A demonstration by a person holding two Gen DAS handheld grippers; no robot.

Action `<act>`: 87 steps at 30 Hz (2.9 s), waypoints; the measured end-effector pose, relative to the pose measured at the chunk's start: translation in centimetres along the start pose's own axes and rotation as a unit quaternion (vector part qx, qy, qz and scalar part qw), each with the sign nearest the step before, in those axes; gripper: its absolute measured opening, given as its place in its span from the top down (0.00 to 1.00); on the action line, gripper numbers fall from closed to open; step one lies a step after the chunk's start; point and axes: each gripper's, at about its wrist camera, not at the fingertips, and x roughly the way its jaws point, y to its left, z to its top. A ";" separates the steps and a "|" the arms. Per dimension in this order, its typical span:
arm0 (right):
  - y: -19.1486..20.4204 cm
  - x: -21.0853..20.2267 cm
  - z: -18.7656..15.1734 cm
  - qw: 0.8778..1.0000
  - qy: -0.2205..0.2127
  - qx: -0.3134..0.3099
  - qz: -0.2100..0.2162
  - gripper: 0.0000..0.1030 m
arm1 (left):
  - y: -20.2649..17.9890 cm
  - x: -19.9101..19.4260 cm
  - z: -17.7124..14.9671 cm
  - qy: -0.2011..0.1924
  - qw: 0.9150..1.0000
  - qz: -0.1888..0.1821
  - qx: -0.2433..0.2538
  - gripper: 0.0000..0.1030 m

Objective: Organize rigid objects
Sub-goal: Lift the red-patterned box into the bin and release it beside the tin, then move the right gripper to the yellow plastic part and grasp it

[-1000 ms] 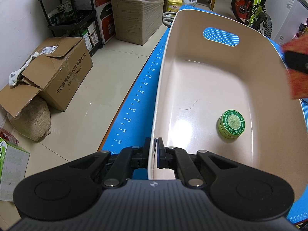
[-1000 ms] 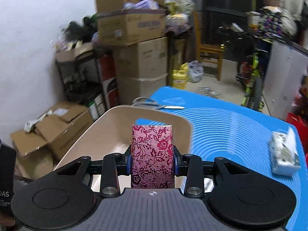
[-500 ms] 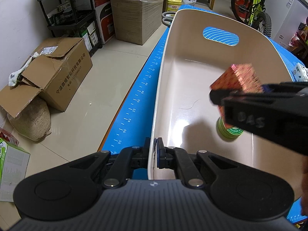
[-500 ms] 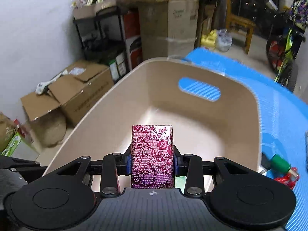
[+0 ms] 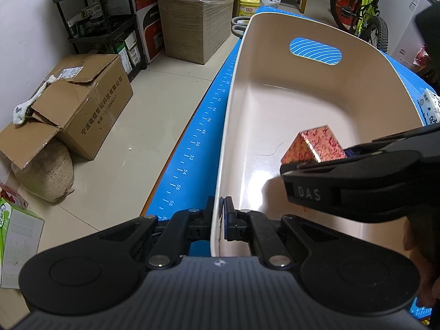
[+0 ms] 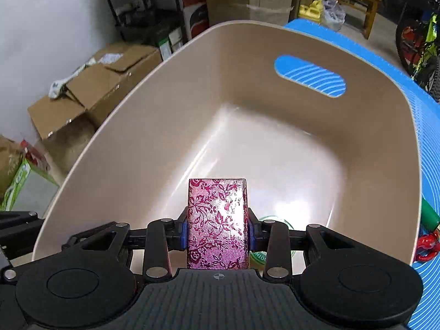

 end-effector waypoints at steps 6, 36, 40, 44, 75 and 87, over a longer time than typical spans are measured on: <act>-0.2 1.4 0.2 0.999 0.042 0.009 0.003 0.57 | 0.0 0.0 0.0 0.000 1.000 0.000 0.001 0.93; -5.8 -11.4 -3.3 0.989 -0.134 0.061 -0.028 0.34 | 0.1 0.0 0.3 0.000 1.000 0.001 0.001 0.92; -7.9 -13.4 -4.9 0.984 -0.151 0.084 -0.037 0.33 | 0.1 0.0 0.2 0.000 1.000 0.001 0.001 0.92; -10.3 -14.7 -6.6 0.980 -0.158 0.111 -0.053 0.32 | 0.1 0.0 0.2 0.001 1.000 0.001 0.001 0.92; -14.3 -4.0 -12.9 0.985 -0.021 0.139 -0.096 0.32 | 0.8 -0.1 0.3 0.000 1.000 0.003 0.003 0.92; -15.2 -2.9 -13.3 0.981 -0.016 0.170 -0.088 0.39 | 0.7 -0.1 0.4 0.000 1.000 0.002 0.003 0.92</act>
